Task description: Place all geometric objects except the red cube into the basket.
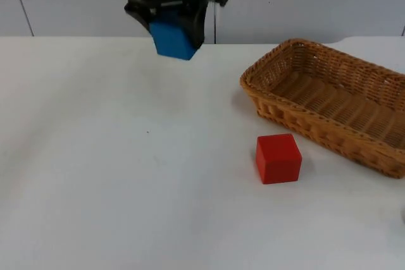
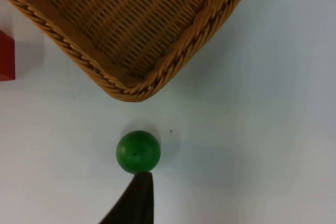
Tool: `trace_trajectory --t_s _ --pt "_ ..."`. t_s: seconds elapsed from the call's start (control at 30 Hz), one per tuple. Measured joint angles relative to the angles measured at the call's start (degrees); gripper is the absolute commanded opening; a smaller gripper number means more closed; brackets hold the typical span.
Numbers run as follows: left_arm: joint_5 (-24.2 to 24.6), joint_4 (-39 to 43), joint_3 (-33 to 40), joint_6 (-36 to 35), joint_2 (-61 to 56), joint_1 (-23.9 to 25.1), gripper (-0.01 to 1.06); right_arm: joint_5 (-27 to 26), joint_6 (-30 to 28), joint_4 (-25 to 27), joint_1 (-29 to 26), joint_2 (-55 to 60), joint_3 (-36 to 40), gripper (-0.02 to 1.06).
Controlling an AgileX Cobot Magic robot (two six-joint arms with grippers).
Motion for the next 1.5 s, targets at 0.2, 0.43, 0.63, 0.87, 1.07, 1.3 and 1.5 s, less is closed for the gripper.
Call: trace_trajectory --t_s 0.2,0.43,0.63,0.87,1.07,1.3,1.5 --pt "0.47 -0.63 0.0 1.14 -0.91 -0.12 0.0 0.11 0.0 0.0 0.0 0.0 0.0 1.05" --pt "-3.19 -5.62 0.0 5.59 -0.91 -2.85 0.0 0.11 0.0 0.0 0.0 0.0 0.0 1.05" --pt "-15.17 -2.85 0.0 6.25 0.01 -11.08 0.0 0.11 0.0 0.0 0.0 0.0 0.0 1.05" --pt "-21.47 -1.21 -4.01 6.62 4.45 -16.66 0.0 0.11 0.0 0.0 0.0 0.0 0.0 1.05" --pt "-23.31 -1.22 -11.75 7.22 12.31 -18.29 0.0 0.11 0.0 0.0 0.0 0.0 0.0 1.05" --pt "-25.96 -0.6 -14.95 7.55 19.66 -18.29 0.0 0.11 0.0 0.0 0.0 0.0 0.0 1.05" --pt "-26.63 -0.6 -14.99 7.89 21.99 -18.29 0.22 0.11 0.0 0.0 0.0 0.0 0.0 1.05"
